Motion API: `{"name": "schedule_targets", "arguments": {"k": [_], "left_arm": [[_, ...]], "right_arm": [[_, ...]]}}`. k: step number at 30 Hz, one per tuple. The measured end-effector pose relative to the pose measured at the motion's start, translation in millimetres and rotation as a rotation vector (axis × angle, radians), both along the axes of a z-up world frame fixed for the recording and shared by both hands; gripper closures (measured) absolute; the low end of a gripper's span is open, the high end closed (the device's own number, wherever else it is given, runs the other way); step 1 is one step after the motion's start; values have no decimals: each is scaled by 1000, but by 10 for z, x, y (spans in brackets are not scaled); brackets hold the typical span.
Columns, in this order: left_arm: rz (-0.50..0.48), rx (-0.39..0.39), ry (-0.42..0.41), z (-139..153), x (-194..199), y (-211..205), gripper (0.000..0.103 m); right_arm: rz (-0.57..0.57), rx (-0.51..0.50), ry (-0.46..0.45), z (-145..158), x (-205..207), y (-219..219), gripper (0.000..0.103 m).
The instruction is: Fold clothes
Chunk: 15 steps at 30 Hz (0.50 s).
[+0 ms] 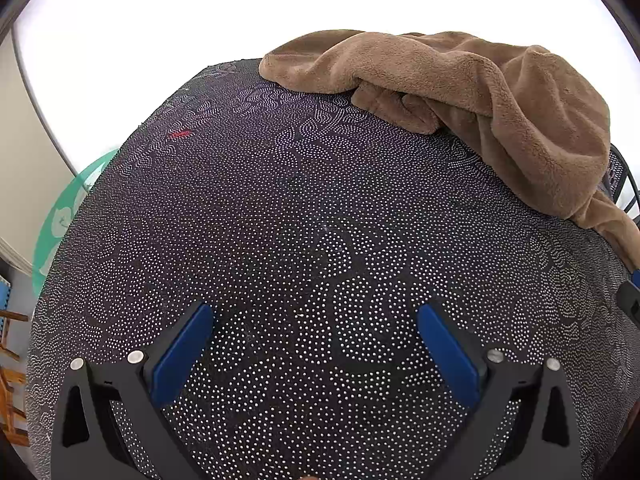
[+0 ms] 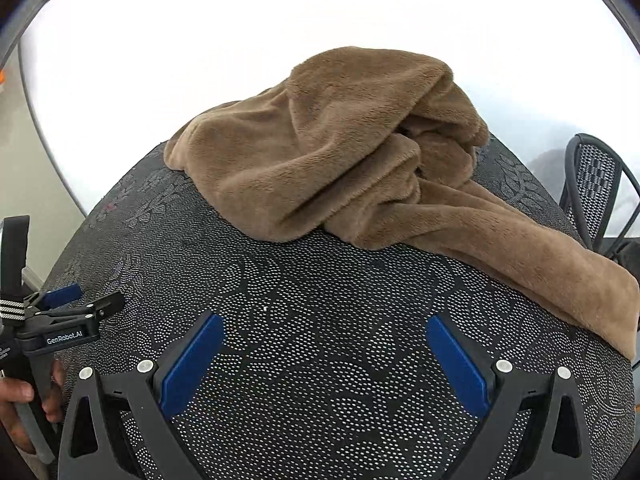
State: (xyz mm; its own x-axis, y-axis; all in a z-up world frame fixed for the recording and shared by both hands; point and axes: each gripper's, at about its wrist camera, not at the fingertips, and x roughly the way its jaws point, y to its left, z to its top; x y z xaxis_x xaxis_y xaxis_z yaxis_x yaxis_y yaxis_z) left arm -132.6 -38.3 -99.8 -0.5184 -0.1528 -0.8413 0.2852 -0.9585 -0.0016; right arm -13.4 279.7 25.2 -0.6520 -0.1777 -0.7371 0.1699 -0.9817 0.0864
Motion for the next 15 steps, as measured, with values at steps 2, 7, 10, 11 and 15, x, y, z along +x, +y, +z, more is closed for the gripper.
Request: {"name": "schedule_targets", "arguments": {"k": [2, 7, 10, 11, 15], "left_arm": [[17, -23, -3, 15, -22, -6, 0], [49, -167, 22, 107, -179, 144, 0], [24, -203, 36, 183, -297, 318, 0], [11, -207, 42, 195, -356, 348, 0], [-52, -212, 80, 276, -345, 625, 0]], "right_arm": [[2, -4, 7, 0, -77, -2, 0], [-12, -17, 46, 48, -137, 27, 0], [-29, -48, 66, 99, -146, 121, 0], [-33, -60, 71, 115, -147, 149, 0], [-49, -101, 100, 162, -211, 296, 0]]}}
